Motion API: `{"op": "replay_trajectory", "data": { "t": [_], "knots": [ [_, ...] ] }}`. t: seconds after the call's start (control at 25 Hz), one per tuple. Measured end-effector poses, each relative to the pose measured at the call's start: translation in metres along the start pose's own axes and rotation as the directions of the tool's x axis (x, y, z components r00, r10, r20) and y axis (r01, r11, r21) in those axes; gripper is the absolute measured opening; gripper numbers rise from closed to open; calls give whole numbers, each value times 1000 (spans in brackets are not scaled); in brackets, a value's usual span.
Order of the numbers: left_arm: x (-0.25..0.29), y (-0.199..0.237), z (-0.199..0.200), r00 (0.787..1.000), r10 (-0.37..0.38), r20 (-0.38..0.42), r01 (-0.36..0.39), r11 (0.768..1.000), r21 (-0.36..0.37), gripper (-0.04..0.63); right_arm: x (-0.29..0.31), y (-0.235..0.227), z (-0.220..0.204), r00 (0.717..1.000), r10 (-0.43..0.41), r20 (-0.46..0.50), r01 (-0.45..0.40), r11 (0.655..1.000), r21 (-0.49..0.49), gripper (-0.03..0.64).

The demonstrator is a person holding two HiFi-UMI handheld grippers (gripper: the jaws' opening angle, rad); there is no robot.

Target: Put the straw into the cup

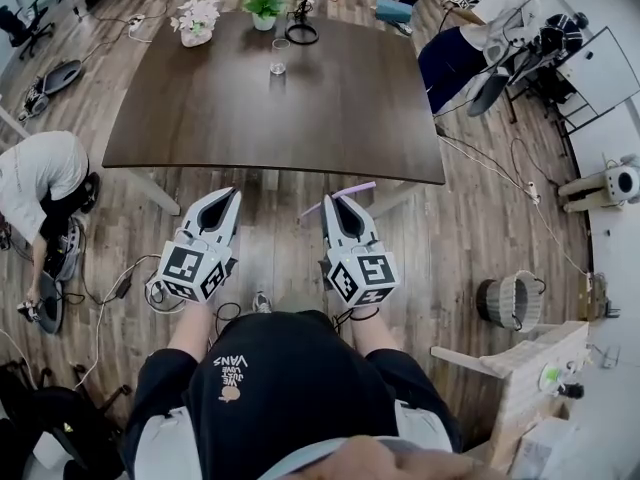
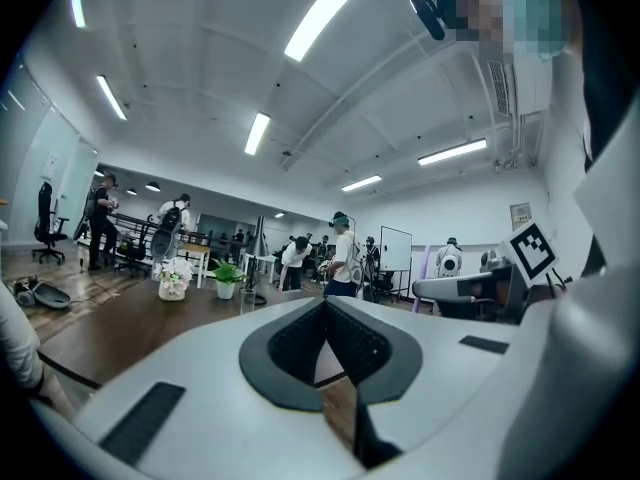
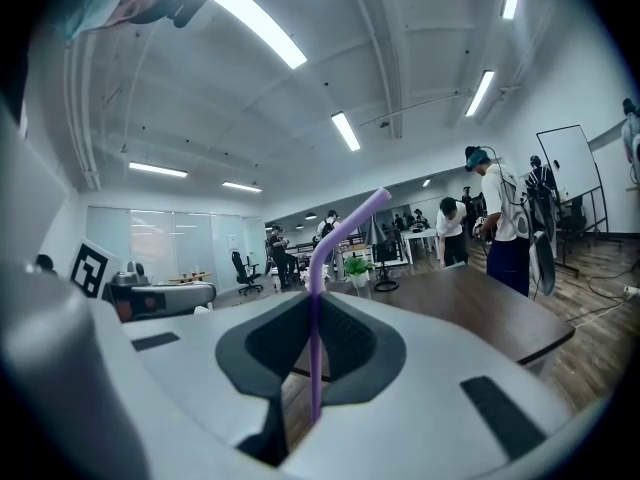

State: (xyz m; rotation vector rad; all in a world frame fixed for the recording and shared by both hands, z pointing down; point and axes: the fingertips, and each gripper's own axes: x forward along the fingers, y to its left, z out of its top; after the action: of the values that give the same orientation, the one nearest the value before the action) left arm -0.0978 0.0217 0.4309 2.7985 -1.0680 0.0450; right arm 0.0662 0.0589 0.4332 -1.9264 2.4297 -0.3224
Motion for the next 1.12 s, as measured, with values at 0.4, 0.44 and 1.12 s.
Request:
{"op": "replay_trajectory", "data": {
  "t": [0.4,0.44,1.12],
  "knots": [
    [48,30,3,999,40,-4,-40,999,-4,11,56,-31,6,999,37,-12,-37,999,-1,35],
    [54,32,4,999,43,-4,-43,999,-4,11,62,-34,7,999,43,-13,-43,999,-2,35],
    [142,71,13,994,113,6,-113,994,-4,11,147,-90,26,992,124,-18,-124,992,-13,35]
  ]
}}
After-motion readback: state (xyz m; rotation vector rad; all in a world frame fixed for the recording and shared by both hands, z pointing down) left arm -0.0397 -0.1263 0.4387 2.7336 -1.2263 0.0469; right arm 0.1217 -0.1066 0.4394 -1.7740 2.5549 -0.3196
